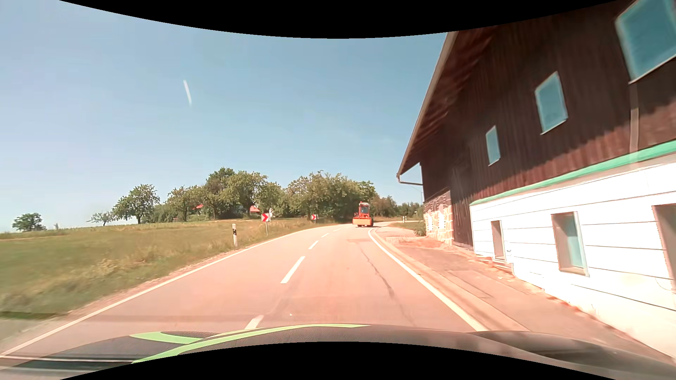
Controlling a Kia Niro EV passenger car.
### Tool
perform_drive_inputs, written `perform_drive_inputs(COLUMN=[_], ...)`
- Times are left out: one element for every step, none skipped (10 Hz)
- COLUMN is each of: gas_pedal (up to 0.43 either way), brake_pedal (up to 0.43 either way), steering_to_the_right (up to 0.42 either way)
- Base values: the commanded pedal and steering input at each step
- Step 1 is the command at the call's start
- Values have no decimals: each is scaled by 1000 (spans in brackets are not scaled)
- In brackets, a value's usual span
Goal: Follow the waypoints while adhering to traffic rules and regulations
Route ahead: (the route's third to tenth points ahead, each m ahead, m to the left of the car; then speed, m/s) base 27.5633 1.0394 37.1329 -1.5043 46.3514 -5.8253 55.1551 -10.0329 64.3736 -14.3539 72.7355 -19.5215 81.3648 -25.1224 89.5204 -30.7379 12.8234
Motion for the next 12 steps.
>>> perform_drive_inputs(gas_pedal=[0, 0, 0, 0, 0, 0, 0, 0, 0, 0, 0, 0], brake_pedal=[0, 0, 0, 0, 0, 0, 0, 0, 0, 0, 0, 0], steering_to_the_right=[3, 5, 6, 9, 11, 12, 15, 18, 22, 25, 28, 30])
